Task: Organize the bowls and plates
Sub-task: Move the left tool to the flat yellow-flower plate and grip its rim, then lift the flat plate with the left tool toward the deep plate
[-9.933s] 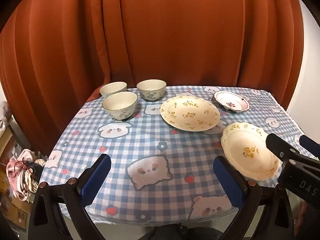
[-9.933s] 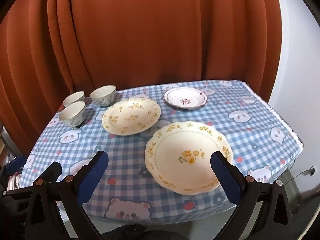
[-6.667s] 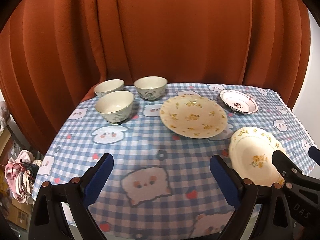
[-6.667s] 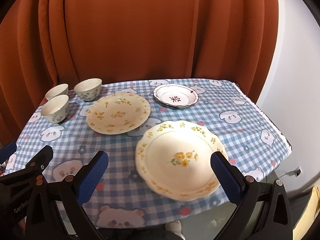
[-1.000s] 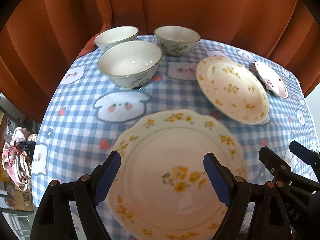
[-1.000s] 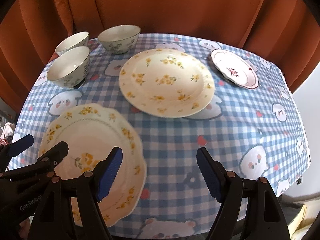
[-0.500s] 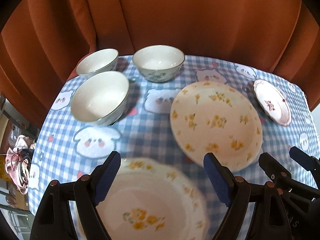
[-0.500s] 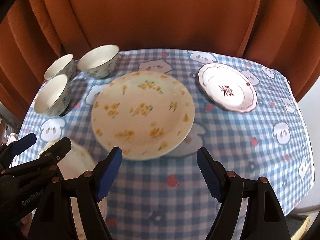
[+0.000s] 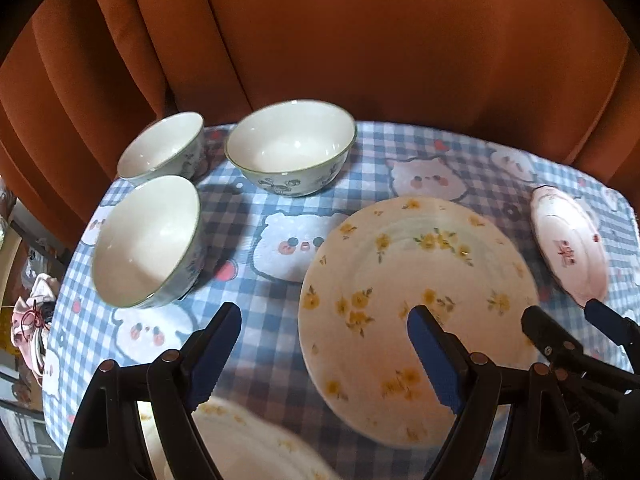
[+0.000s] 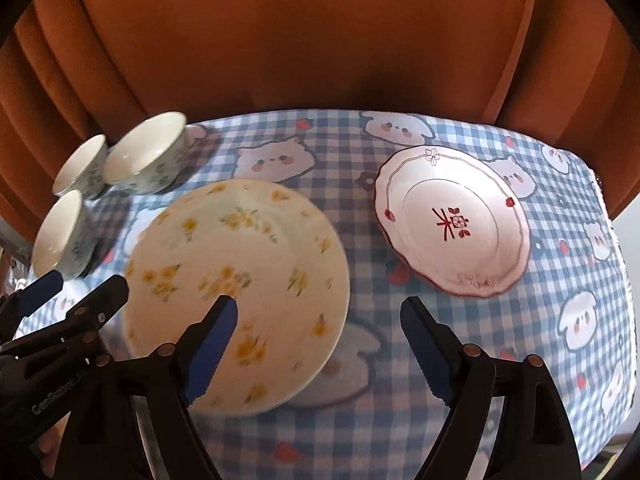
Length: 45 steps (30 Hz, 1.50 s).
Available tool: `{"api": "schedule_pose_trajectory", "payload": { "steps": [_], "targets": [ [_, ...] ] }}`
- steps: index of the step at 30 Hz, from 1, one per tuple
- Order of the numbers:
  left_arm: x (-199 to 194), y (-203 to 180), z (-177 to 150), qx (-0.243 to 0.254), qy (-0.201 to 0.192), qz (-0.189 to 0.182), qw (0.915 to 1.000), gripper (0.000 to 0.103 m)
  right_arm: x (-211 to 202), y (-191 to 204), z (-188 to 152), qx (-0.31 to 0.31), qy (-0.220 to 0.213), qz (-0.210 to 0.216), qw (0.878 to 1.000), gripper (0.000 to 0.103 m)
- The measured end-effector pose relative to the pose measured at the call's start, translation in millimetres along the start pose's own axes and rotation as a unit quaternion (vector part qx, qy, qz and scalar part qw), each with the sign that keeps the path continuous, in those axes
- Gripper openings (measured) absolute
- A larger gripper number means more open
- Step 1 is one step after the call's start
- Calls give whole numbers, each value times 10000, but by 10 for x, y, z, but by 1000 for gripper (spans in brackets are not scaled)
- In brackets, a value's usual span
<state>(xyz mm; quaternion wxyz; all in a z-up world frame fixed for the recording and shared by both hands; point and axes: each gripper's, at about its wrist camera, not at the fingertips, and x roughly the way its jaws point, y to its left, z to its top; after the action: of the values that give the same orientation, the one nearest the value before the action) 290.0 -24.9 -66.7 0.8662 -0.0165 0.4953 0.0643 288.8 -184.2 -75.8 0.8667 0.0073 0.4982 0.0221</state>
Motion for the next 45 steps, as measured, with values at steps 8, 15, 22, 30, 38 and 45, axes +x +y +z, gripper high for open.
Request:
{"api": "schedule_pose_trajectory", "payload": {
  "steps": [8, 15, 22, 30, 38, 45],
  "targets": [
    [485, 6, -2, -26, 319, 130, 9994, 86, 441, 35, 137, 26, 112, 58, 9999, 86],
    [682, -14, -32, 1, 428, -50, 9991, 79, 637, 53, 149, -25, 213, 17, 9998, 83],
    [710, -153, -32, 166, 434, -227, 9987, 74, 755, 111, 161, -138, 357, -17, 9993, 63],
    [729, -203, -39, 80, 373, -132, 9992, 73, 747, 108, 155, -248, 397, -79, 9989, 56],
    [679, -288, -164, 230, 430, -134, 9987, 73, 707, 62, 133, -162, 441, -103, 9988, 56],
    [579, -376, -354, 249, 607, -185, 9977, 71, 598, -36, -14, -84, 541, -169, 9984, 56]
  ]
}}
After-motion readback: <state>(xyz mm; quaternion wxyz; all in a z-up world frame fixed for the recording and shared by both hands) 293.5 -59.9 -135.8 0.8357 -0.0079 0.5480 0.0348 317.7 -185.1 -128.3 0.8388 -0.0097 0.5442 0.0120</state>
